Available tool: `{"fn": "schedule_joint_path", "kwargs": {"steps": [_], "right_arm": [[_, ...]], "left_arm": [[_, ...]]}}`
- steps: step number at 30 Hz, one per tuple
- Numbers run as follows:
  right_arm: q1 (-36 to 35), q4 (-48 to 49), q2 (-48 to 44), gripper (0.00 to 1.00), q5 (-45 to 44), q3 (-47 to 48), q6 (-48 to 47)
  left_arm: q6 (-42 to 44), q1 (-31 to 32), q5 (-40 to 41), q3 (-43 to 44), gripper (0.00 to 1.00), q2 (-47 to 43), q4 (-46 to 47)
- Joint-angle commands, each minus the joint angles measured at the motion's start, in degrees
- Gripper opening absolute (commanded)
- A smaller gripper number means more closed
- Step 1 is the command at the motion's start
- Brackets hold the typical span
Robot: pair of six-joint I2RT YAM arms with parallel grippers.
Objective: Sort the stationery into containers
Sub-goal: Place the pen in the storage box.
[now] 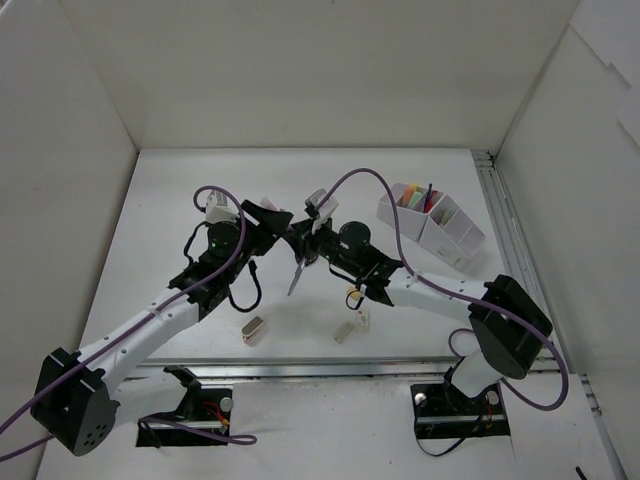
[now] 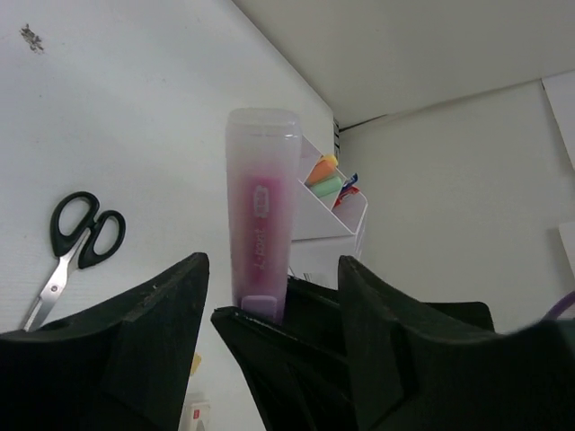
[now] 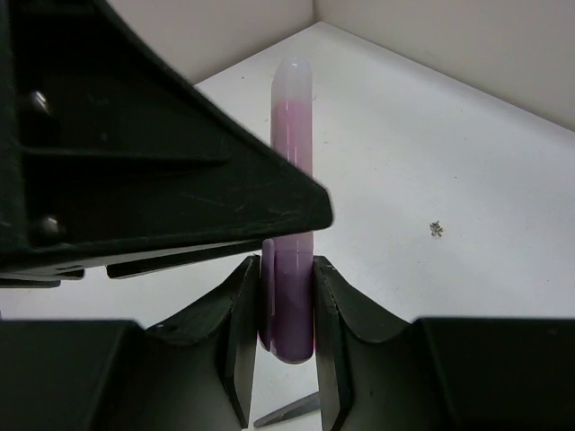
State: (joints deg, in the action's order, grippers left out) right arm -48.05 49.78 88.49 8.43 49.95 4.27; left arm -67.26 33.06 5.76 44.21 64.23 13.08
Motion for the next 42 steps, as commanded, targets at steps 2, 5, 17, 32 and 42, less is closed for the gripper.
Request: {"fn": "schedule_joint_path", "kwargs": {"steps": [2,5,17,32,42], "right_arm": [[1.8,5.2,-1.6,0.00,2.8,2.3,-1.0],[5.3,3.4,-2.4,0.00,7.0,1.8,-1.5],[19.4,-65.6,-4.3,0.00,-4.0,26.5,-50.6],[29.9,-105.2,20.0,0.00,-21.9,61.0,-71.0],[29.5,-108.8,31.0,0.00,-28.3,69.3,-72.5]], "left_arm": [[3.2,0.3,-1.1,1.5,0.77,-3.5,4.7],[6.9,0.3,-0.6,2.2,0.99,-5.2,1.7],[23.7,-10.3,7.2,6.9,0.99,-16.9,-24.8],[33.6,-17.5,11.7,8.3,0.99,-17.0,-36.0],[36.1,-20.5,5.9,9.6,1.00,-11.1,-35.8]]}}
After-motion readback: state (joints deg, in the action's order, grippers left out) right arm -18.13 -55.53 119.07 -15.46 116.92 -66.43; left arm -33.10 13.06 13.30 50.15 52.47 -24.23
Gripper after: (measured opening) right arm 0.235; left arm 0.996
